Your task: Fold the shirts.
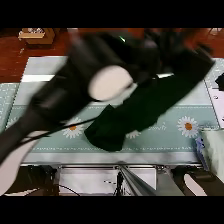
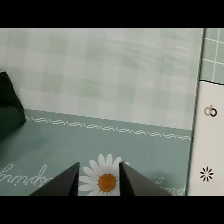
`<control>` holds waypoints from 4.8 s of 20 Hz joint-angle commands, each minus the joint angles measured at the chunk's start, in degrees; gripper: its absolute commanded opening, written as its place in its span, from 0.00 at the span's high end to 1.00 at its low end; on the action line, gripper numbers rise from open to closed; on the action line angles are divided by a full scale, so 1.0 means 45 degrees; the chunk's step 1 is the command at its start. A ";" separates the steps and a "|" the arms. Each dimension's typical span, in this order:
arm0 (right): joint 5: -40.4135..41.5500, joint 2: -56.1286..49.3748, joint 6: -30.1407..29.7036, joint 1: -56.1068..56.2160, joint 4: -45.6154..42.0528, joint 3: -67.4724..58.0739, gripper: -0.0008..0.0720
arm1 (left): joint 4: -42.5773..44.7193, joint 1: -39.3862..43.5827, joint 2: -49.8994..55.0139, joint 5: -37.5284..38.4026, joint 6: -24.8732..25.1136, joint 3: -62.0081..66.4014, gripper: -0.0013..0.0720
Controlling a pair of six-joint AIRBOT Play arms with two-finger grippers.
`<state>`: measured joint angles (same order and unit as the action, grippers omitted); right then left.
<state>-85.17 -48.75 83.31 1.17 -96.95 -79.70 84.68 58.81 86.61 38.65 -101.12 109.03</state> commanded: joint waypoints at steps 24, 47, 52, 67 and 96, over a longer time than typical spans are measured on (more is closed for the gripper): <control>0.2438 -0.1559 -0.1350 -0.6266 0.4639 0.4886 0.33 | -0.5459 -1.1395 -0.5260 0.8456 0.6067 -1.4804 0.08; 0.2215 -0.3152 -0.2254 -0.6441 0.4847 0.4881 0.33 | -1.0734 -1.0516 -0.1190 0.5513 0.8320 -1.5912 0.55; 0.2171 -0.3152 -0.2259 -0.6441 0.4843 0.4881 0.33 | -1.0734 -1.0176 -0.1107 0.5508 0.8330 -1.5912 0.95; 0.0913 -0.5673 -0.3109 -1.0180 0.6494 0.5411 0.32 | -1.0744 -1.0234 -0.1933 0.5892 0.8650 -1.5509 0.95; -0.0369 -0.4017 -0.6198 -0.9811 2.1566 0.5231 0.95 | -1.2264 -1.3843 -0.6407 0.6309 0.9316 -0.8038 0.95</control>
<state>-86.02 -71.16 57.41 -43.03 -22.76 -52.12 30.92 2.17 64.14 67.33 -59.46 62.17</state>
